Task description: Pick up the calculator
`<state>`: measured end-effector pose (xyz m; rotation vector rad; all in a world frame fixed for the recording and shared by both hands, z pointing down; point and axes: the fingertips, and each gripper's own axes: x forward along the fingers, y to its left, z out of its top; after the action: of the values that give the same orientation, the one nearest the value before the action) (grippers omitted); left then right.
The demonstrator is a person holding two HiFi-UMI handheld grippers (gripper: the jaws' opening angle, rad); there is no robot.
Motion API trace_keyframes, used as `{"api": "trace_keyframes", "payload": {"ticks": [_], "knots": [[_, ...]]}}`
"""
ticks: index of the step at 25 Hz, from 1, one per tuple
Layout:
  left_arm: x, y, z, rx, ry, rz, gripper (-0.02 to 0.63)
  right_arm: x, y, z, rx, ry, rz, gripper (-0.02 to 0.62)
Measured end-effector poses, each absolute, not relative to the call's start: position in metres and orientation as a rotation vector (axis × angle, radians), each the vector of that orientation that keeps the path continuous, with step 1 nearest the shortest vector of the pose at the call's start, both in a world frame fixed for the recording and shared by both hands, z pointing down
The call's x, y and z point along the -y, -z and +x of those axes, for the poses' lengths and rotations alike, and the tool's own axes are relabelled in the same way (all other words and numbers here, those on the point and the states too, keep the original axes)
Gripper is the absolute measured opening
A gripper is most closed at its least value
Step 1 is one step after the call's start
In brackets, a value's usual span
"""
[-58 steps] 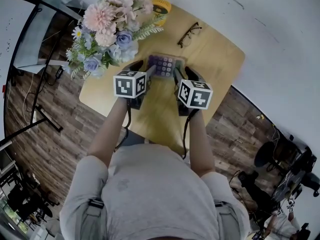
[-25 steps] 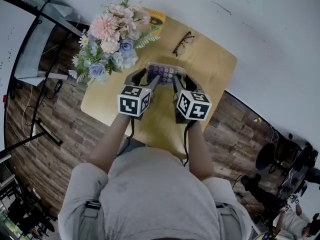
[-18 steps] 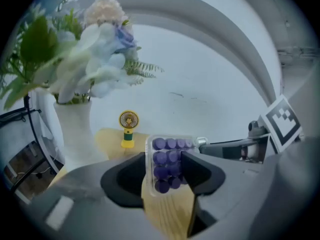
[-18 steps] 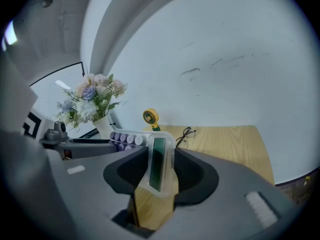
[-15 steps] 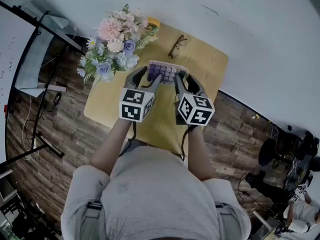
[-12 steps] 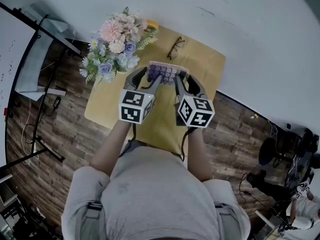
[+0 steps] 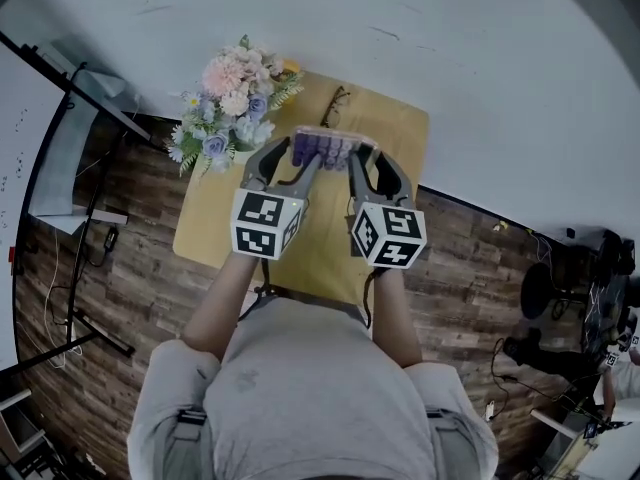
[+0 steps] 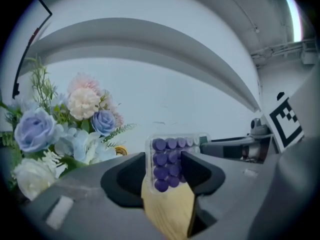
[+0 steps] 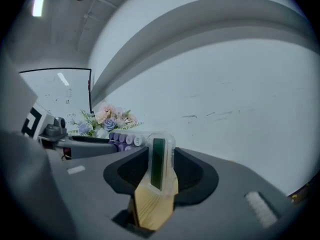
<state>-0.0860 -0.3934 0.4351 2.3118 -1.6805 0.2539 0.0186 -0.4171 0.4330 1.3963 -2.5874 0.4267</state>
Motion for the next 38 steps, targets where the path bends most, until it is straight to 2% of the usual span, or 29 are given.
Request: {"api": "trace_keyframes", "payload": {"ticks": [19,38], "knots": [[0.351,-0.336,-0.070,1.659,-0.101,2.611,0.222,0.361,-0.334,0.037,2.658,-0.152,1.654,0.155],[0.292,-0.282,-0.064,1.653,0.002,2.797,0.222,0.292,-0.278,0.044,2.674,0.095,1.811,0.155]]}}
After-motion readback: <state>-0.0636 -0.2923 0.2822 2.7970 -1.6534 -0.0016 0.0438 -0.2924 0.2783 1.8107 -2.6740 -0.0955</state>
